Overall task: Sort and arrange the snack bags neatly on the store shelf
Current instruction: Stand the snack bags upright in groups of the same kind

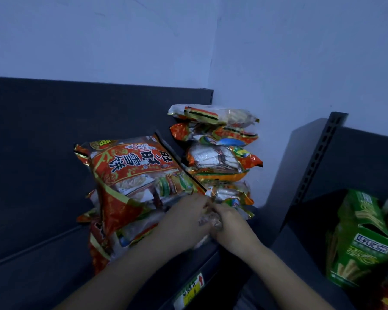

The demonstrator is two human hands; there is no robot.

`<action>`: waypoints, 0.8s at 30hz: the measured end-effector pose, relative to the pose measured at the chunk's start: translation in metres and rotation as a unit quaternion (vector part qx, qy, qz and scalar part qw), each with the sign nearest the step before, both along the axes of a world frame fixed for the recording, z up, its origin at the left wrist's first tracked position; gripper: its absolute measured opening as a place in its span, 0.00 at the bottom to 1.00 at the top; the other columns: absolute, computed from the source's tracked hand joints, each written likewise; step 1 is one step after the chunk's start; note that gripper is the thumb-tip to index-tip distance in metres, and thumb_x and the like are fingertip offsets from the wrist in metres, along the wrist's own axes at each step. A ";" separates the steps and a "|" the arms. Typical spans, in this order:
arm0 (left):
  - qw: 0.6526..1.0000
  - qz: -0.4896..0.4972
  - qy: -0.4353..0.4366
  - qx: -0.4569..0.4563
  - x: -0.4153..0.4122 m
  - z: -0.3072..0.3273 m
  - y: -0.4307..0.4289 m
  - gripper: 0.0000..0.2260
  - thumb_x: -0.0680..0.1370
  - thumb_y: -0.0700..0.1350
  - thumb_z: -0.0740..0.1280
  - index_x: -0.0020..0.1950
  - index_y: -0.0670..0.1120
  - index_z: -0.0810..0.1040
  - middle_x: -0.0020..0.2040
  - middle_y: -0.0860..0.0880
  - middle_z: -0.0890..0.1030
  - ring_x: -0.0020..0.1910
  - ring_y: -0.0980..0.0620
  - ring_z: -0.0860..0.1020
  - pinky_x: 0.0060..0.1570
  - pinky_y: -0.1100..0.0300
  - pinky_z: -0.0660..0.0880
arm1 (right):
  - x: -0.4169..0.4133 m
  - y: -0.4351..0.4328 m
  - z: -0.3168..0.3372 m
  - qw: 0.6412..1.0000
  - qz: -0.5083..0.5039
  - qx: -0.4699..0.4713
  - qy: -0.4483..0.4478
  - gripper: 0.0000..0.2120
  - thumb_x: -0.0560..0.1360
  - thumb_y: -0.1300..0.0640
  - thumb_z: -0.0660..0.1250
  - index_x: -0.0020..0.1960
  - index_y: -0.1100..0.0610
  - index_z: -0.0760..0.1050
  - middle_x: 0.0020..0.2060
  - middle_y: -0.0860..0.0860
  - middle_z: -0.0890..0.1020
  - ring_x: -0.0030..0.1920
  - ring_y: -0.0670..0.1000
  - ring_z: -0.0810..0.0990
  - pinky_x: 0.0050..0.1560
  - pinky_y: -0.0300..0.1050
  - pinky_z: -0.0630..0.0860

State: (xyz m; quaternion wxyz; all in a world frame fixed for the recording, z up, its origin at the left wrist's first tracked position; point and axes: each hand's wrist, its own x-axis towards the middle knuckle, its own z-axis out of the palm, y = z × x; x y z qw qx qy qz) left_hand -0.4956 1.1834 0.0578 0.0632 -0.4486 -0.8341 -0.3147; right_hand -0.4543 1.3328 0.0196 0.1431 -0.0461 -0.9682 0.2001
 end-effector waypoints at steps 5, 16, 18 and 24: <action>0.997 0.020 0.080 -0.008 -0.032 0.032 0.002 0.16 0.78 0.52 0.63 0.63 0.48 0.71 0.60 0.52 0.73 0.59 0.54 0.67 0.57 0.61 0.65 | -0.020 0.017 0.025 0.999 -0.028 0.009 0.015 0.20 0.70 0.58 0.69 0.62 0.55 0.72 0.57 0.52 0.76 0.59 0.52 0.73 0.59 0.49 0.72; 0.987 0.038 -0.152 0.031 -0.102 0.100 0.020 0.25 0.76 0.57 0.66 0.67 0.48 0.61 0.62 0.51 0.65 0.60 0.53 0.66 0.57 0.59 0.67 | -0.063 0.058 0.084 0.992 -0.112 -0.008 0.048 0.22 0.72 0.59 0.68 0.64 0.55 0.69 0.59 0.51 0.75 0.60 0.52 0.74 0.56 0.44 0.72; 0.970 0.064 -0.219 0.082 -0.120 0.108 0.035 0.23 0.75 0.58 0.66 0.61 0.47 0.62 0.63 0.48 0.69 0.59 0.50 0.70 0.59 0.54 0.70 | -0.078 0.073 0.097 0.990 -0.125 0.001 0.062 0.23 0.72 0.58 0.68 0.65 0.55 0.68 0.59 0.53 0.75 0.60 0.54 0.75 0.56 0.48 0.73; 0.857 0.132 -0.475 0.149 -0.169 0.107 0.073 0.54 0.62 0.73 0.65 0.78 0.48 0.48 0.75 0.43 0.59 0.70 0.40 0.65 0.68 0.47 0.65 | -0.122 0.127 0.130 0.987 -0.151 0.021 0.053 0.31 0.72 0.57 0.69 0.70 0.58 0.59 0.63 0.58 0.71 0.61 0.59 0.72 0.56 0.49 0.72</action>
